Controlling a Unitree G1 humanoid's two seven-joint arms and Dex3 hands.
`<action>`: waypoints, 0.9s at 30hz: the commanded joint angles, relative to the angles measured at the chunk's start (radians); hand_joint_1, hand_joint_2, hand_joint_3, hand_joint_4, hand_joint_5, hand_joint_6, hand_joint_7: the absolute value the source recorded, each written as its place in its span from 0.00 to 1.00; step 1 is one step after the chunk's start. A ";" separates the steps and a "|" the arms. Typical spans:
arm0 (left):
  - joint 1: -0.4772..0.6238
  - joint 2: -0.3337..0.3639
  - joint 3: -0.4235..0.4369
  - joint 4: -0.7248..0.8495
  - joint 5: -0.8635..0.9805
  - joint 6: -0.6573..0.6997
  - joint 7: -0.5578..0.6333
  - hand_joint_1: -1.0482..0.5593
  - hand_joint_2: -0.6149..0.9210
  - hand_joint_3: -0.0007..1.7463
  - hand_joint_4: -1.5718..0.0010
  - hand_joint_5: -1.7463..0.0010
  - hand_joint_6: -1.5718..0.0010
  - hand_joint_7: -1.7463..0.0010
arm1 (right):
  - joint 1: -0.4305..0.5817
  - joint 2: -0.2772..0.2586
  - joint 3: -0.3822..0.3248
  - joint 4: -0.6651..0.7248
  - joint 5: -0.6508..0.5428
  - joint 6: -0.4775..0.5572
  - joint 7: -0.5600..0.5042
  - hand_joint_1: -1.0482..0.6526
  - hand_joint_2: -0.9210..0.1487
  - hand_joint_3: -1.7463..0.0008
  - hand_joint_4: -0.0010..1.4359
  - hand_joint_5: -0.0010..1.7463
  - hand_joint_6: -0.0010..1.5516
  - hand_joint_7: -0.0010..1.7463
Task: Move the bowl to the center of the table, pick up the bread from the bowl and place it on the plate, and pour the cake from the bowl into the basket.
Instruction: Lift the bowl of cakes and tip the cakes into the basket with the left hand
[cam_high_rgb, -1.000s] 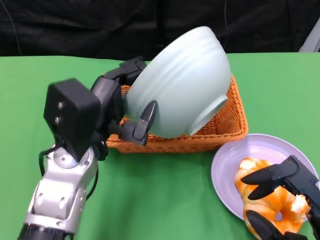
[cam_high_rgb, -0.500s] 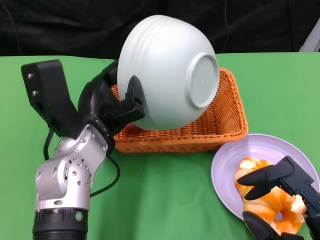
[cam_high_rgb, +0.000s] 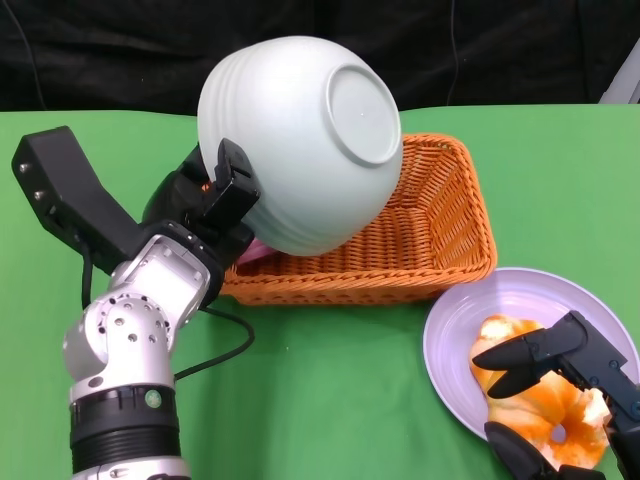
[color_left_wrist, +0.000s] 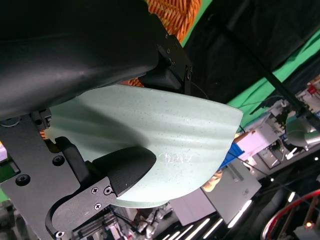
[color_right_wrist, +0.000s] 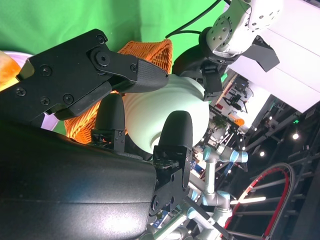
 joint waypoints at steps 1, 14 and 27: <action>-0.018 0.008 0.010 0.000 -0.020 -0.001 0.012 0.50 0.65 0.89 0.31 0.00 0.47 0.00 | 0.000 -0.007 -0.003 0.006 -0.009 -0.009 -0.011 0.44 0.31 0.51 0.29 0.78 0.14 0.74; -0.018 0.017 0.019 0.014 -0.035 0.025 0.031 0.48 0.64 0.89 0.31 0.00 0.47 0.00 | -0.005 -0.005 -0.002 0.006 -0.003 0.002 -0.009 0.44 0.30 0.51 0.28 0.79 0.13 0.74; -0.015 -0.005 0.070 -0.009 -0.088 0.030 0.120 0.49 0.67 0.85 0.31 0.00 0.46 0.00 | -0.013 -0.007 -0.004 0.018 0.003 -0.003 -0.009 0.43 0.32 0.50 0.29 0.80 0.14 0.74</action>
